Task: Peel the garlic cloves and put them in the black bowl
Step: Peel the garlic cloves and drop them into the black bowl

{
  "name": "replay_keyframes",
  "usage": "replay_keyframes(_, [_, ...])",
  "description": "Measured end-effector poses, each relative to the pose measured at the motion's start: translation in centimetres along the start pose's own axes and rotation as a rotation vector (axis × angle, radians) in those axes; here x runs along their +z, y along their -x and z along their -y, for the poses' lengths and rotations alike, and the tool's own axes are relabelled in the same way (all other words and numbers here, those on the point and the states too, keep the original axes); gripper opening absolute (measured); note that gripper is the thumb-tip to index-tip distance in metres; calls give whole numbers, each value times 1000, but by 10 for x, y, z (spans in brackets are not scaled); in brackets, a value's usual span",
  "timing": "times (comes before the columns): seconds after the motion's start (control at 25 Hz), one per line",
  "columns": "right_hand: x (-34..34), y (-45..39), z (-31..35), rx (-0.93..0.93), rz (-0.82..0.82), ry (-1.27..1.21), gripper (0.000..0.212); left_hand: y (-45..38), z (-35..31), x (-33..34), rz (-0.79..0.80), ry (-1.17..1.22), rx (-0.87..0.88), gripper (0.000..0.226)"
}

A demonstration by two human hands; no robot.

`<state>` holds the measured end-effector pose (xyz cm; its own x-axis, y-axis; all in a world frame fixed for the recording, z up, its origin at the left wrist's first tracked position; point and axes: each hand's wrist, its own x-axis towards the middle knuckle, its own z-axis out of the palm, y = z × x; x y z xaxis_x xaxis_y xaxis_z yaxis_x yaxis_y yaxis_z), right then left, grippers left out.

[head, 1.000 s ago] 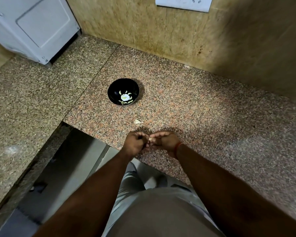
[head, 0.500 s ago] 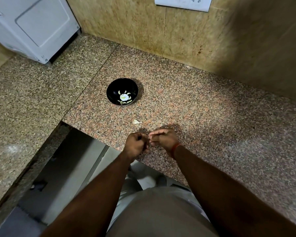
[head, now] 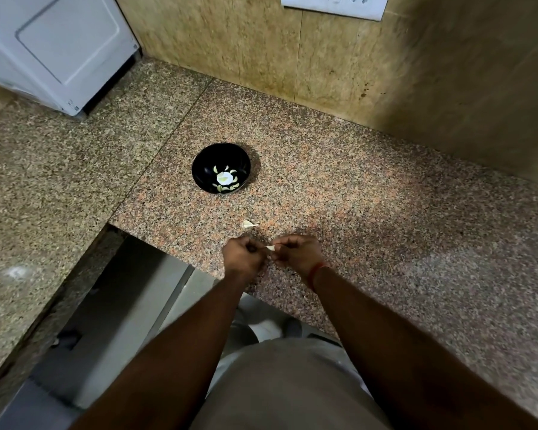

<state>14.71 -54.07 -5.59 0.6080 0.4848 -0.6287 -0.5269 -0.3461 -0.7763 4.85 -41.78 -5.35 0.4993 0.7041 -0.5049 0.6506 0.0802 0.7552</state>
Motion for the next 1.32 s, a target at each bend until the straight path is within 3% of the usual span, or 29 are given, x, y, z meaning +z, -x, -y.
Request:
replay_keyframes(0.12, [0,-1,2,-15,-16,73,13,-2,-2,1,50,-9,79,21])
replay_keyframes(0.24, [0,-1,2,-32,-20,105,12,-1,-3,1,107,-38,147,10])
replay_keyframes(0.48, [-2,0,0,-34,-4,12,20,-3,-1,0,137,-63,144,16])
replay_keyframes(0.8, [-2,1,-2,-81,-25,40,14,0,-4,0,145,-257,308,10])
replay_keyframes(1.04, [-3,3,-2,-81,-30,32,15,6,-3,-3,207,80,140,4])
replay_keyframes(1.32, [-3,8,0,-30,-35,-70,12,8,0,-4,223,188,98,6])
